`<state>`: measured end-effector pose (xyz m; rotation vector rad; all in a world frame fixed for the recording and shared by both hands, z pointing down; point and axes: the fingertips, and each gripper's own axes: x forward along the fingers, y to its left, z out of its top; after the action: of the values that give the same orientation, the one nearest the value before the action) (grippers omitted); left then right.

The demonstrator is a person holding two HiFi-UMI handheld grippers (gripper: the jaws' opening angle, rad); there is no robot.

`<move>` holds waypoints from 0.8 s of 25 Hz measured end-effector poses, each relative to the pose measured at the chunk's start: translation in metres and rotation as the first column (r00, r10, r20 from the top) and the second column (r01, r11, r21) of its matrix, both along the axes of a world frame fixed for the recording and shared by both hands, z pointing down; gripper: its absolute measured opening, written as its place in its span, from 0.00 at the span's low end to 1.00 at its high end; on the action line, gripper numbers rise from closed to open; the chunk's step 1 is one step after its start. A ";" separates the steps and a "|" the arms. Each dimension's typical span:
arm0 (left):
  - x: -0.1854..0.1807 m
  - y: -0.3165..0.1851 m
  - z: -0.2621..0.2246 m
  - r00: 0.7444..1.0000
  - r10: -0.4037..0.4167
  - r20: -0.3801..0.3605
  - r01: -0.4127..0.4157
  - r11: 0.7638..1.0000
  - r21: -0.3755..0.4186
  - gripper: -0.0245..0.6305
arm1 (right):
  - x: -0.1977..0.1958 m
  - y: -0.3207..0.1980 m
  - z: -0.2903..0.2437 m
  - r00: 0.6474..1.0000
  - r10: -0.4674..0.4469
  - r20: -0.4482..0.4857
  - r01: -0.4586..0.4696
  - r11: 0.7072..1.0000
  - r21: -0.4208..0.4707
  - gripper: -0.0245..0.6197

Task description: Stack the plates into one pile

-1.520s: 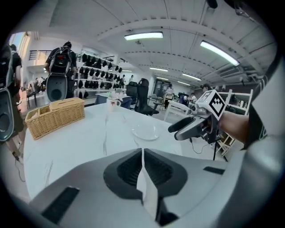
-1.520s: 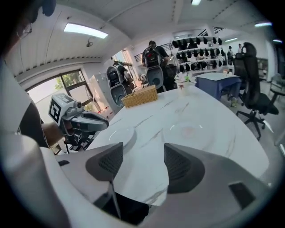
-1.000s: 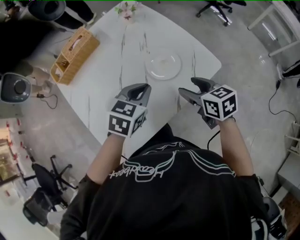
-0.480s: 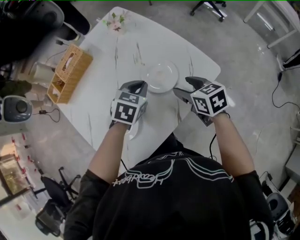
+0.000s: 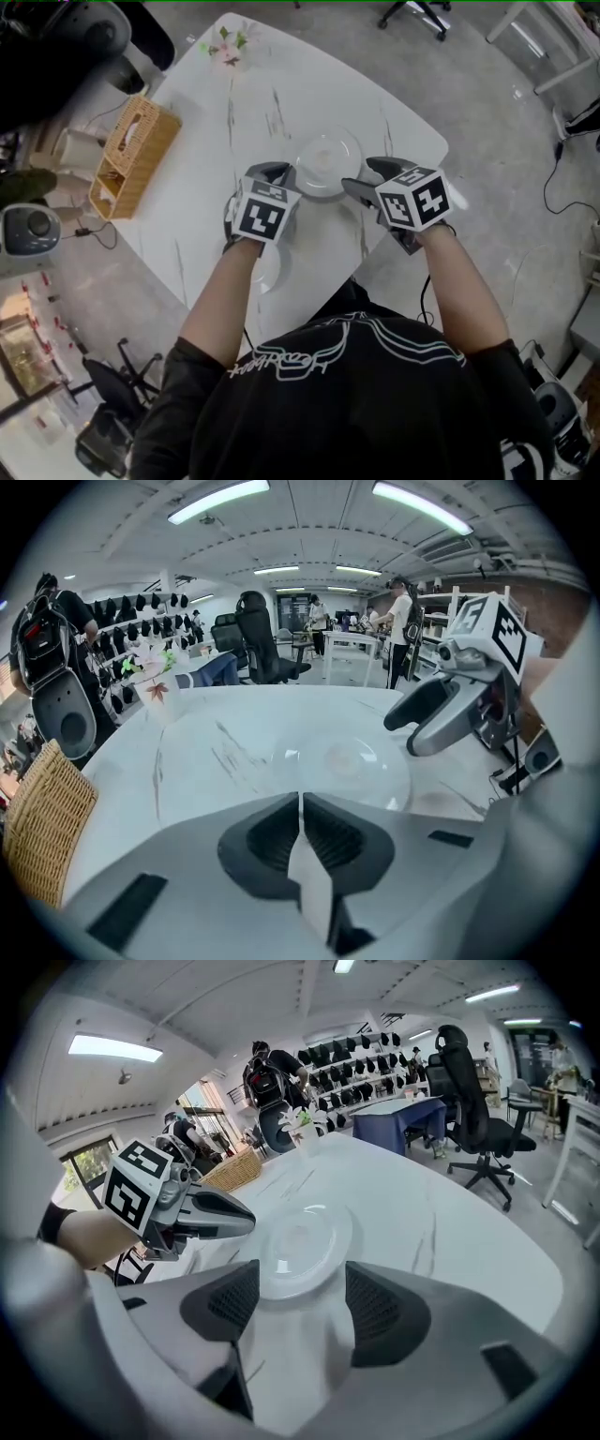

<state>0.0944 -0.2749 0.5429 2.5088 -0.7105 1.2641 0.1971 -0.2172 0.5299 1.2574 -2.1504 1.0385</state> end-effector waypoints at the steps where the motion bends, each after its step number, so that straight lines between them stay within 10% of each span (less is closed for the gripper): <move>1: 0.000 0.000 0.001 1.000 0.003 0.002 -0.003 1.000 -0.002 0.09 | 0.001 0.000 0.002 1.000 0.004 -0.001 -0.004 1.000 -0.008 0.51; 20: -0.002 -0.001 0.010 1.000 -0.014 -0.006 0.014 1.000 -0.022 0.09 | -0.006 -0.009 -0.004 0.944 0.190 0.271 -0.168 0.981 -0.102 0.32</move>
<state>0.0920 -0.2757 0.5527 2.4852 -0.7081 1.2522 0.1910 -0.2262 0.5259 1.3582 -2.2035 1.4390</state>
